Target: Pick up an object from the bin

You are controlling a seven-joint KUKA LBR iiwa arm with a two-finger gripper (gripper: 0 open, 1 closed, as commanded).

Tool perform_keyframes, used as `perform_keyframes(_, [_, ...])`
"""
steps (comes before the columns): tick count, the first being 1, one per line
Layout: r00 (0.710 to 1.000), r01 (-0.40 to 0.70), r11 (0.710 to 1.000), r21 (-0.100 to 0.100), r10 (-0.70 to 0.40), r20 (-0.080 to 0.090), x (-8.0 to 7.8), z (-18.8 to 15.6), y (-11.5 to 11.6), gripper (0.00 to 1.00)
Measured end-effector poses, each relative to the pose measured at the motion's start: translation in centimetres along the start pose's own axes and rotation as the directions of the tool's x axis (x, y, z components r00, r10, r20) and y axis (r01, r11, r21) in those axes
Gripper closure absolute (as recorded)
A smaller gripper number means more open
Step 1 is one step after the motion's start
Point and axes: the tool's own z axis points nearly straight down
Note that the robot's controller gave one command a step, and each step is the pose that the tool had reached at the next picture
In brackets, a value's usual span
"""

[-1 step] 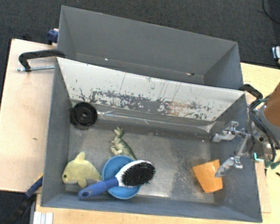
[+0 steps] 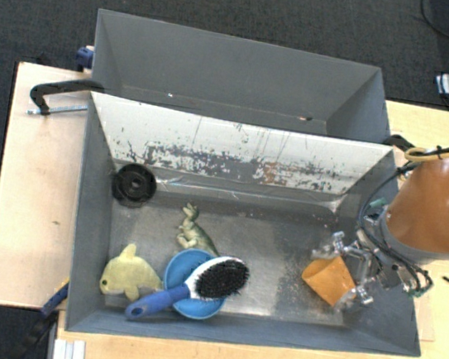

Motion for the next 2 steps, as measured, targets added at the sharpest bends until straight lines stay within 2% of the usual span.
perform_keyframes(1, [1.000,0.002,1.000,-0.002,-0.002,0.003,-0.2,-0.1,0.2,1.00])
perform_keyframes(2, [1.000,0.005,1.000,0.010,-0.005,0.012,-0.8,-14.2,1.2,1.00])
